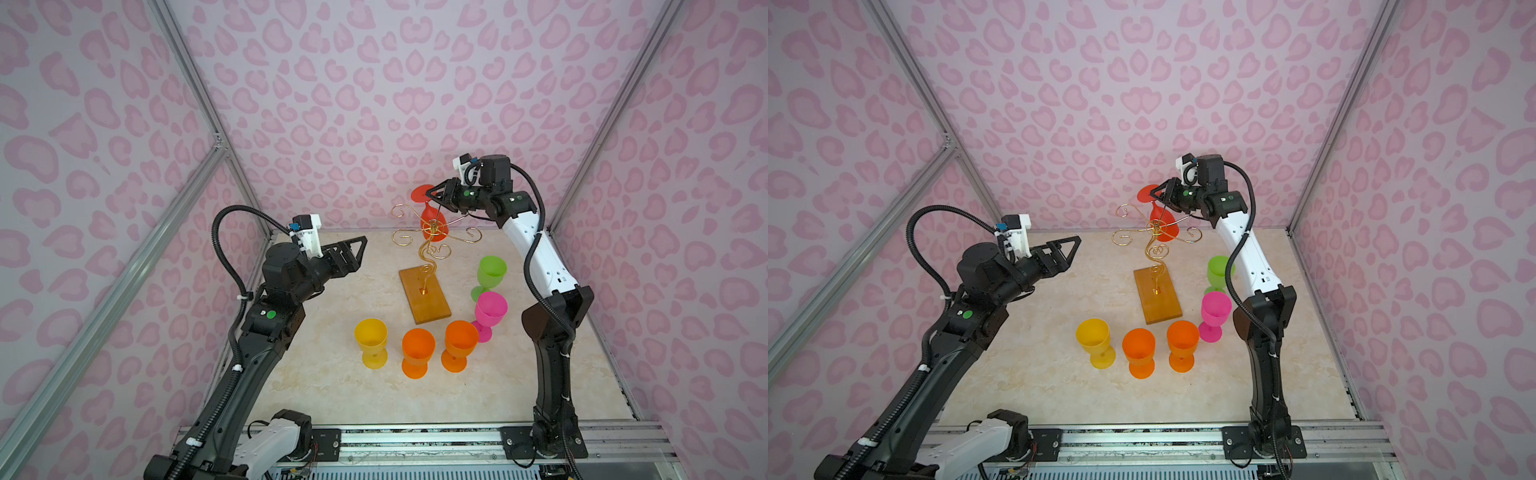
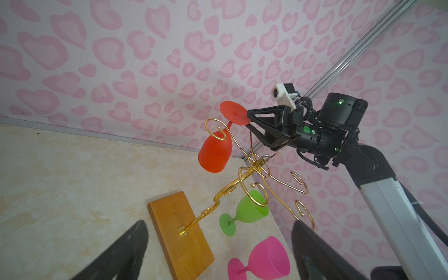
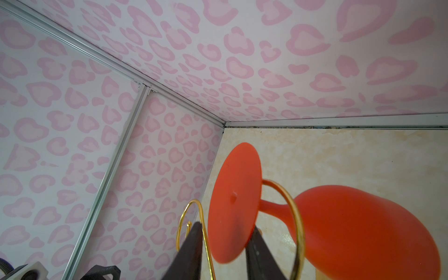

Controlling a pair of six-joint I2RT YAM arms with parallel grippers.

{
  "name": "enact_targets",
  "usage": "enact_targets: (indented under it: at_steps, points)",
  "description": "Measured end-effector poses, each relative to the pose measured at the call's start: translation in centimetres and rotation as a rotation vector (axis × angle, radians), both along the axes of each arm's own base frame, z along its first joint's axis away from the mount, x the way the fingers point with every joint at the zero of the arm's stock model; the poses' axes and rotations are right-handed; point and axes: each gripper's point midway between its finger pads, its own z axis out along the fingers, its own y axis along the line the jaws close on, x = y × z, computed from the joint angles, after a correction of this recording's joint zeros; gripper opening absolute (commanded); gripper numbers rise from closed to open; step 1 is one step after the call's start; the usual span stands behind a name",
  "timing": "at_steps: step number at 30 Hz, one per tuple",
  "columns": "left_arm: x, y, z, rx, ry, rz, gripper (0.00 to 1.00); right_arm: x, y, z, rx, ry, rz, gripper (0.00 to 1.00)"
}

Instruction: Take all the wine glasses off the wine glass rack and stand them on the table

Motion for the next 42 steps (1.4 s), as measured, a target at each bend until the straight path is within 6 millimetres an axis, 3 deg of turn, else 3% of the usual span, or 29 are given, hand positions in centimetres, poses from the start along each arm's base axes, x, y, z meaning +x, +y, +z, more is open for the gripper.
enact_targets:
  at_steps: [12, 30, 42]
  points:
    - [0.0, 0.0, -0.1, 0.001, 0.003, 0.0, 0.94, 0.6, -0.1, -0.1, 0.0, -0.014, -0.025, 0.13]
    - [-0.1, -0.1, -0.2, -0.003, 0.006, -0.004, 0.93, 0.5, -0.4, 0.5, 0.054, -0.01, -0.01, 0.0]
    - [-0.1, -0.2, -0.2, -0.004, 0.006, -0.01, 0.93, 0.3, -0.2, 0.9, 0.097, 0.014, 0.005, 0.0]
